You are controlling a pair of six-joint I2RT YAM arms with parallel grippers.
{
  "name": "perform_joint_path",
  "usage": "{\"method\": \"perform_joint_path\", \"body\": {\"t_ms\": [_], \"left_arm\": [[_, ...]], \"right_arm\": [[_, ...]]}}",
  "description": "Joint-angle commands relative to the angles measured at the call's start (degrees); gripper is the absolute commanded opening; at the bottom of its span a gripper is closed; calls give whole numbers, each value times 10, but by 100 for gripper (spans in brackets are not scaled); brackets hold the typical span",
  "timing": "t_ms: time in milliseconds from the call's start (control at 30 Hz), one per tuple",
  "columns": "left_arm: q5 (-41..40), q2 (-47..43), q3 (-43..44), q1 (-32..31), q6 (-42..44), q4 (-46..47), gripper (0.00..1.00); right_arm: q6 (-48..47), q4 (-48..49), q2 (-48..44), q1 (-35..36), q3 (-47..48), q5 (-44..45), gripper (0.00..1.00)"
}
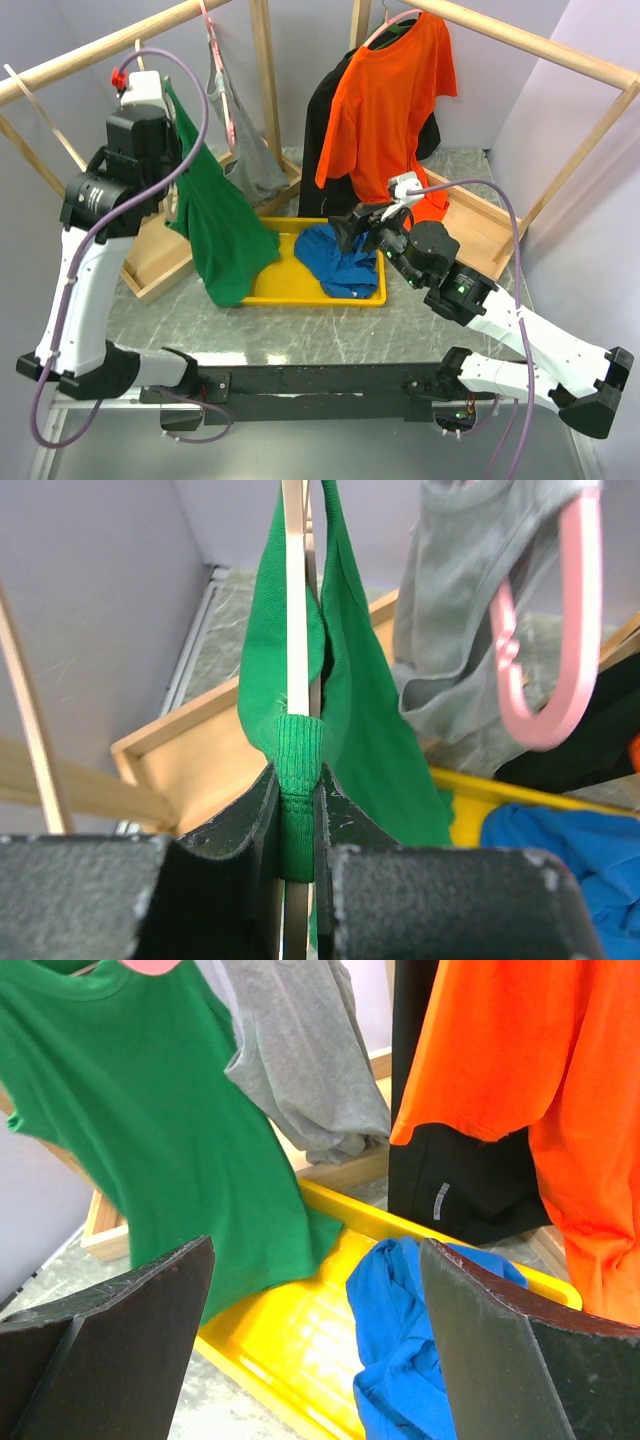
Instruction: Place the tank top on the hanger
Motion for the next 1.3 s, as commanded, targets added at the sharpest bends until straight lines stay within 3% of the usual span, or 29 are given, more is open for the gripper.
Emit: {"method": "perform_joint_path", "body": {"t_ms": [0, 533, 1267], "left_arm": [[28, 20, 69, 23, 14, 51, 3], [30, 56, 167, 74, 41, 58, 4], [15, 38, 172, 87, 56, 85, 6]], "right_arm": [[3, 10, -3, 1, 38, -7, 91], [-12, -19, -20, 1, 47, 5, 91], [-9, -17, -15, 1, 42, -2, 91]]}}
